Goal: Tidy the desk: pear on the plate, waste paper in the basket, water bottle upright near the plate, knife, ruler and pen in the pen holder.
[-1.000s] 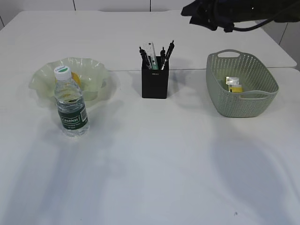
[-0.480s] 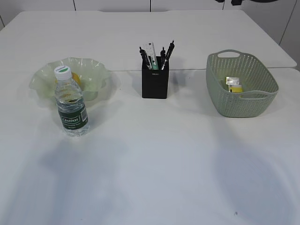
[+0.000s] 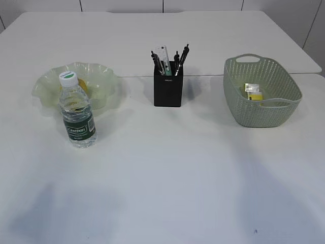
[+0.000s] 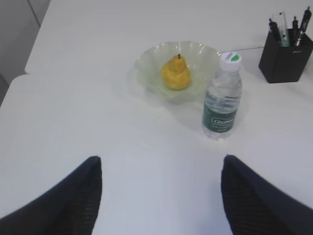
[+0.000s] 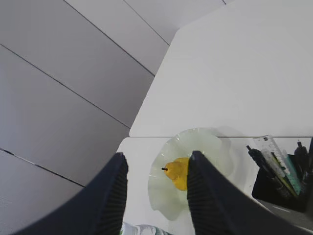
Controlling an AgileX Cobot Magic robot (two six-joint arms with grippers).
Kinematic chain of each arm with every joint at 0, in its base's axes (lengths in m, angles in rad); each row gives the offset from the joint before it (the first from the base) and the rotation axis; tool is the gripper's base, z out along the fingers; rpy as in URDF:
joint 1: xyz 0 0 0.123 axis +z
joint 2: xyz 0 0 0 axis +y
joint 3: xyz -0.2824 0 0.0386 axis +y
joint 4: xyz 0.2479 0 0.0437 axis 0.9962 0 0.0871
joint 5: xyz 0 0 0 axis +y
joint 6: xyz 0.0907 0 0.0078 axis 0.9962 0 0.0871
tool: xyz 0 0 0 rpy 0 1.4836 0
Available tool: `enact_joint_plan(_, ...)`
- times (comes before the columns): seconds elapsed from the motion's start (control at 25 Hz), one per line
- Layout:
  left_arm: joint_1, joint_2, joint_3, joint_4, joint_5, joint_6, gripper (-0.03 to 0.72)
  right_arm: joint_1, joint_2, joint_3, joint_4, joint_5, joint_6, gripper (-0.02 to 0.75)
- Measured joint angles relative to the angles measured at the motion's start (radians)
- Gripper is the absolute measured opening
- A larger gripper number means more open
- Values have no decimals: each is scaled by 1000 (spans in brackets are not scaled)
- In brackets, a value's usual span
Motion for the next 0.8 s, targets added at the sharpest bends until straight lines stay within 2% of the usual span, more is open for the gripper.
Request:
enact_joint_plan(0.2, 0, -115, -73, 118, 191, -76, 538, 0, -103, 74, 0, -1, 2, 307)
enact_joint_plan(0.44, 0, -203, -105, 137, 368, -95, 537, 0, -208, 132, 0, -3, 2, 307)
enact_joint_plan(0.68, 0, -351, -107, 167, 425, -121, 530, 0, -269, 174, 0, -14, 2, 307)
enact_joint_plan(0.8, 0, -354, -112, 202, 459, -124, 529, 0, -292, 189, 0, -26, 2, 307)
